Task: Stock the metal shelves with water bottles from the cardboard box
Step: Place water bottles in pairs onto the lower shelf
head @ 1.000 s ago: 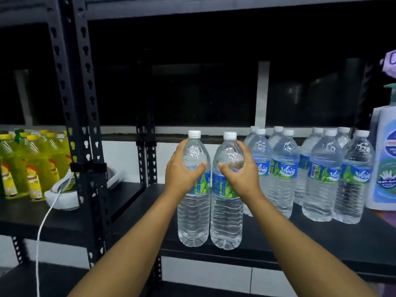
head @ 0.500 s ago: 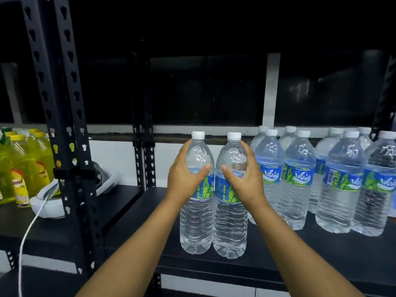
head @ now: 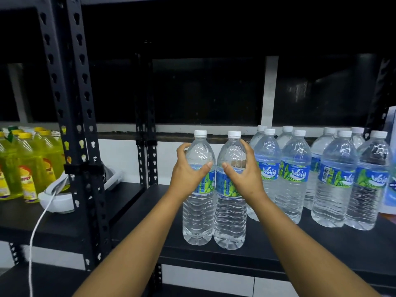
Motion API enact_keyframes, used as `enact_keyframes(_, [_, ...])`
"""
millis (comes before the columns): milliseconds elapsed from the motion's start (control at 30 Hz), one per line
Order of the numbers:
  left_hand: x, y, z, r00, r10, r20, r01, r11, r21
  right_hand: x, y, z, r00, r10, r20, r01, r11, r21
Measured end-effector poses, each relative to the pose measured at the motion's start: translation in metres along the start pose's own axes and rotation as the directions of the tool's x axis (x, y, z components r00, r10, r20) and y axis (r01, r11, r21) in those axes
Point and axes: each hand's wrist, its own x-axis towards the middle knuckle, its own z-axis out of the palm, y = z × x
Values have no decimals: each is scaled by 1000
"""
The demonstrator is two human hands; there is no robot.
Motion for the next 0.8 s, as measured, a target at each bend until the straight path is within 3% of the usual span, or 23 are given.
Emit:
enact_keyframes(433, [-29,-4,-11,978,-74,196,80,997,-20,-14,-13,-20,964,121,238,-103,991,-90])
enact_keyframes(800, [-76,-30,-15,954,-113,277,111,994,24,-91,13,-19,937,239,256,-205,967,-150])
